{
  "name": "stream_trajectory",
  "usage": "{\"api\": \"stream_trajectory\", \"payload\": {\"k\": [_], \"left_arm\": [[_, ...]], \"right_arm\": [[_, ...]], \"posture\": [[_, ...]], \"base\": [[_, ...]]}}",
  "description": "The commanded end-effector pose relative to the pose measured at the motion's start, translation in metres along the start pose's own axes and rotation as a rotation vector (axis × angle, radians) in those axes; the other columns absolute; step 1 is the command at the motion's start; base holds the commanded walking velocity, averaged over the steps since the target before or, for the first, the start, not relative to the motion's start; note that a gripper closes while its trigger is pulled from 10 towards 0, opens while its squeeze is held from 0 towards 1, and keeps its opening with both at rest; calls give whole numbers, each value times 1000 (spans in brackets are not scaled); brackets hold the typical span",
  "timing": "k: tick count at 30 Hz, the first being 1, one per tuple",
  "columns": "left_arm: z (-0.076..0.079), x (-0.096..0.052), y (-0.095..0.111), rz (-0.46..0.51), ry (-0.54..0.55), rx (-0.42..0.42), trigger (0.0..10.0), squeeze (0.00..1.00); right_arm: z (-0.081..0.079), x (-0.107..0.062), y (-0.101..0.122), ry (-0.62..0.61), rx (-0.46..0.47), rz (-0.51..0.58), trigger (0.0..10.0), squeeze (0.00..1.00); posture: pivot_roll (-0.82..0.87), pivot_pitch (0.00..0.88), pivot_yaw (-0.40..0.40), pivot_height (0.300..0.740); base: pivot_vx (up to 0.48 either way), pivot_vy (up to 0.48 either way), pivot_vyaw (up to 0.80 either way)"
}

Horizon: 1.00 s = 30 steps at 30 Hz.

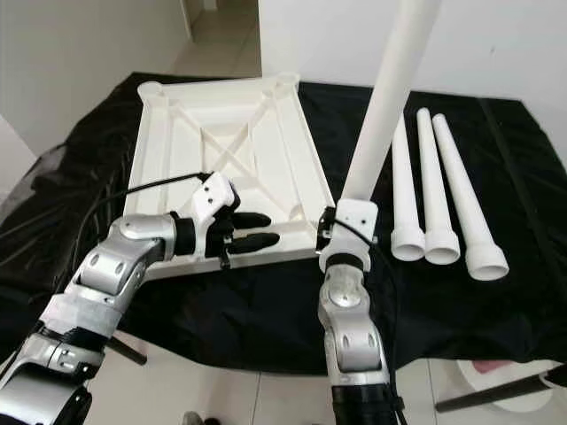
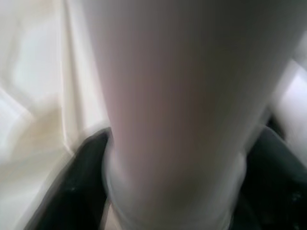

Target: Building children table

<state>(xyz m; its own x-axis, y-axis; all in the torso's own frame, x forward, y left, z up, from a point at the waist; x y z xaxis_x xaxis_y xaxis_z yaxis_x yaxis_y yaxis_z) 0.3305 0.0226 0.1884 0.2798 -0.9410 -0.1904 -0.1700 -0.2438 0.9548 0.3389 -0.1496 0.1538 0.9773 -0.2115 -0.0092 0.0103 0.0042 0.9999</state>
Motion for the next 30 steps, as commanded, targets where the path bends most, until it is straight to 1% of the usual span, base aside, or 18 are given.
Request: {"api": "stream_trajectory", "payload": {"k": [1,2,4,5,6,8,10,11,13,16,19,22,24,26,27,28,29,30], "left_arm": [[-6,0,-4,-14,62,1,10000,0],[-6,0,-4,-14,62,0,10000,0],[-6,0,-4,-14,62,0,10000,0],[-6,-1,-4,-13,63,-1,10000,0],[-6,-1,-4,-13,63,-1,10000,0],[-5,-1,-4,-13,63,-2,10000,0],[-5,-1,-4,-13,62,-2,10000,0],[-5,-1,-4,-13,62,-2,10000,0],[-5,-1,-4,-13,62,-2,10000,0],[-7,-3,-6,-17,70,-6,10000,0],[-7,-3,-7,-17,71,-6,10000,0],[-11,-9,-8,-19,93,-13,10000,0],[-12,-12,-8,-20,102,-15,10000,0],[-14,-17,-8,-20,111,-17,10000,0],[-14,-17,-8,-20,111,-17,10000,0],[-15,-22,-8,-21,123,-20,10000,0],[-15,-22,-8,-21,123,-20,10000,0],[-15,-24,-8,-22,127,-21,10000,0]], "right_arm": [[-4,0,-15,53,13,-59,10000,27],[-8,0,-5,98,10,-12,10000,0],[-8,0,-5,98,10,-12,10000,0],[-16,-2,18,183,-2,102,10000,0],[-16,-2,18,183,-2,102,10000,0],[-19,-4,32,247,-21,172,10000,0],[-18,-4,41,284,-38,209,10000,0],[-18,-4,41,284,-38,209,10000,0],[-12,-3,50,285,-84,243,10000,0],[-1,1,50,310,-102,233,10000,0],[-1,1,49,316,-100,230,10000,0],[-7,0,37,482,-77,141,10000,0],[-7,1,37,521,-87,134,10000,0],[-8,2,37,592,-94,114,10000,0],[-8,2,37,592,-94,114,10000,0],[-12,1,39,698,-108,98,10000,0],[-12,1,39,698,-108,98,10000,0],[-13,0,40,729,-114,101,10000,0]], "posture": [[-102,128,77,740],[-102,128,77,740],[-102,128,77,740],[-101,124,76,740],[-101,124,76,740],[-102,127,78,740],[-102,127,78,740],[-102,127,78,740],[-102,130,79,740],[-105,135,82,740],[-105,135,82,740],[-110,137,91,740],[-111,140,97,740],[-111,140,100,740],[-111,140,100,740],[-109,143,103,740],[-109,143,103,740],[-109,143,103,740]], "base": [[0,0,0],[0,0,0],[0,0,0],[0,0,0],[0,0,0],[0,0,0],[0,0,0],[0,0,0],[0,0,0],[0,0,0],[0,0,0],[0,0,0],[0,0,0],[0,0,0],[0,0,0],[0,0,0],[0,0,0],[0,0,0]]}}
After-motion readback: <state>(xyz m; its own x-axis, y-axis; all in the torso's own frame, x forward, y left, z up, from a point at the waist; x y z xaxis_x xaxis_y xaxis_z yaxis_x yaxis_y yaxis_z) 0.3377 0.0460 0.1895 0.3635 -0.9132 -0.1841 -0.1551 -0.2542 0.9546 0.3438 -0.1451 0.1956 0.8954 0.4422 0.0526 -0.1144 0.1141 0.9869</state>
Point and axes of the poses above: a point about 5 cm out from each wrist's last joint towards the gripper, its own x axis pointing out of the wrist towards the gripper, its own y axis along the axis of the wrist's last joint, z = x × y, the point moved 5 cm from there along x, pointing out of the wrist towards the gripper, and after that the axes turned 3 degrees about x, right-handed, at the moved point
